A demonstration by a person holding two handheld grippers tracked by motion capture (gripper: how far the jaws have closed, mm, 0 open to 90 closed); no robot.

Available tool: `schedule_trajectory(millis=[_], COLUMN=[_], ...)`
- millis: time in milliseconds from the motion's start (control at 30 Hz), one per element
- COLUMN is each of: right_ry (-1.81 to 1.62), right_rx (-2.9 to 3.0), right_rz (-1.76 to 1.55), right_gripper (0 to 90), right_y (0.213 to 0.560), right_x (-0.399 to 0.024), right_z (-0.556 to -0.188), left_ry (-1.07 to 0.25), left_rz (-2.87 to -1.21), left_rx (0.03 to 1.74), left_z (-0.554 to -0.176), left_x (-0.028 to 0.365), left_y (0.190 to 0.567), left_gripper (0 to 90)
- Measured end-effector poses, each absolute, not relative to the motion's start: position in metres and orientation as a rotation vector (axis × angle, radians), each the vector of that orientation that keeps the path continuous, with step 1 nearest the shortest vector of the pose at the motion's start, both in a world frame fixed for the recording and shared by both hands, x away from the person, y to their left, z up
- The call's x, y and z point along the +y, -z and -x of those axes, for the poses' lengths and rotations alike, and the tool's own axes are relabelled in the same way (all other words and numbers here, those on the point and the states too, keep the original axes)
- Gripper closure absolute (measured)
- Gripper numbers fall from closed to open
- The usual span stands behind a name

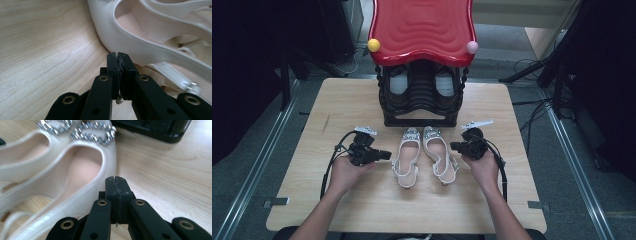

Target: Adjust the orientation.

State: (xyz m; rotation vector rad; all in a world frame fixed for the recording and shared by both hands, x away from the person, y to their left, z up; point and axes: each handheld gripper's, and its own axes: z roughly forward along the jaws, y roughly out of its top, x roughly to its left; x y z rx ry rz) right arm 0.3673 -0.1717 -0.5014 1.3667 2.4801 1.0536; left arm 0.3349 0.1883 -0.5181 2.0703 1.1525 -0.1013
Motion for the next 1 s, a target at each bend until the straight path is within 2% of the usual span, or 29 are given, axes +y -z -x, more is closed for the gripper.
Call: schedule_trajectory(millis=[433,1000], right_ry=[-1.042,-1.092], right_rx=[2.510,2.521], right_rz=[-1.360,-1.376], right_gripper=[90.0,90.0], right_y=[0.515,0.518], right_x=[-0.162,-0.157], right_z=[-0.370,-0.366], left_ry=[0.092,0.168], left_rz=[-2.111,-2.094], left_rx=[1.135,1.107], left_z=[-0.343,-0.337], left_x=[0.169,0.158], left_y=[0.530,0.533], left_gripper=[89.6,90.0])
